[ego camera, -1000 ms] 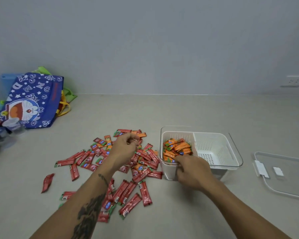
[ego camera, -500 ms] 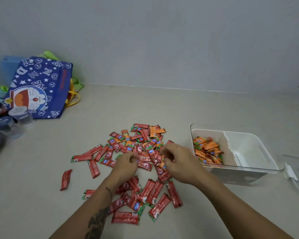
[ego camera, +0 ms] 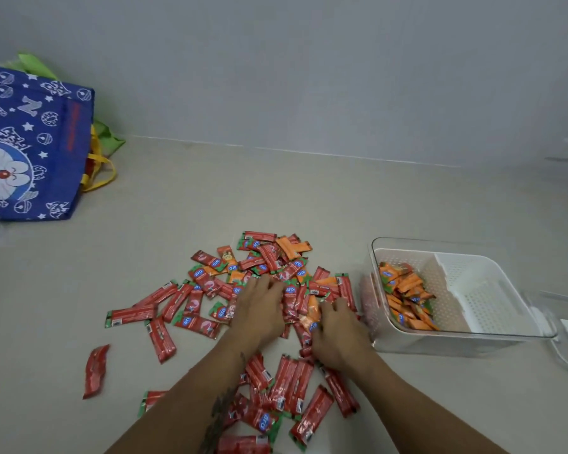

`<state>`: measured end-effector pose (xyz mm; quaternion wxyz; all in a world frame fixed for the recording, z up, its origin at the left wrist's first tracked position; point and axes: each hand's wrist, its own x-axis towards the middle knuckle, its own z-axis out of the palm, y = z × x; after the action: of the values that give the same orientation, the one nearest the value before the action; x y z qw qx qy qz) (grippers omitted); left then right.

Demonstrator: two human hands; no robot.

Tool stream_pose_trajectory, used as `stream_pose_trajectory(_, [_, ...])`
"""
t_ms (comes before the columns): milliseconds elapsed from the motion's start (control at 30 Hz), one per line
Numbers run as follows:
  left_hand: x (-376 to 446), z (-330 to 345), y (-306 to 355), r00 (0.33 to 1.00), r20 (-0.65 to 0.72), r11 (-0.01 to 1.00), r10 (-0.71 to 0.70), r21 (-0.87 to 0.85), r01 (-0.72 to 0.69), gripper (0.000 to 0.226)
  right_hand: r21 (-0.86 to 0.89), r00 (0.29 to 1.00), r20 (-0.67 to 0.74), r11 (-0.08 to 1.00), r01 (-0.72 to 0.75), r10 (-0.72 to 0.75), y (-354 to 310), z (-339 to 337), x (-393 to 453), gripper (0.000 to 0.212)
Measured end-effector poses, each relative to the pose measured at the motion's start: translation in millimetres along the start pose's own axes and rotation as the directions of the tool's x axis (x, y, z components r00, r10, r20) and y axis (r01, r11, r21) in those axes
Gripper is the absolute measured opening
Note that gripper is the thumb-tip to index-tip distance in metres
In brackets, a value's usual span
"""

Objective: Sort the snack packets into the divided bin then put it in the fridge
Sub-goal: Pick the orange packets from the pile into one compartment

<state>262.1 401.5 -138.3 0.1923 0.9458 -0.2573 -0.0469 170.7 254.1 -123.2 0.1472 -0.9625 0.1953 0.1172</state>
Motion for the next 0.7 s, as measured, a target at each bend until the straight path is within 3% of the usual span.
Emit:
stream_pose_trajectory(100, [9.7, 6.8, 4.7, 1.0, 0.016, 0.998, -0.002, 0.067, 0.001, 0.056, 0.004, 1.0, 0.003, 1.0, -0.018, 0.018, -4.1, -0.1, 3.5, 0.056])
stream_pose_trajectory(233, [14.2, 6.9, 7.9, 1.0, -0.004, 0.993, -0.012, 0.12, 0.013, 0.048, 0.017, 0.999, -0.053, 1.0, 0.005, -0.004, -8.3, 2.5, 8.6, 0.053])
stream_pose_trajectory(400, [4.7, 1.7, 3.5, 0.998, -0.052, 0.999, -0.024, 0.02, 0.025, 0.045, 0.159, 1.0, -0.015, 0.987, 0.004, -0.001, -13.0, -3.8, 9.1, 0.006])
stream_pose_trajectory(567, [-6.9, -7.6, -8.0, 0.967, -0.02, 0.943, -0.253, -0.229, 0.242, 0.054, 0.474, 0.996, 0.087, 0.879, -0.05, 0.01, -8.1, -13.3, 7.1, 0.022])
stream_pose_trajectory(700, [-10.6, -17.3, -16.5, 0.936, 0.032, 0.913, -0.351, -0.211, 0.35, 0.036, 0.59, 0.992, 0.114, 0.806, -0.033, -0.043, -4.5, -23.2, 10.8, 0.02])
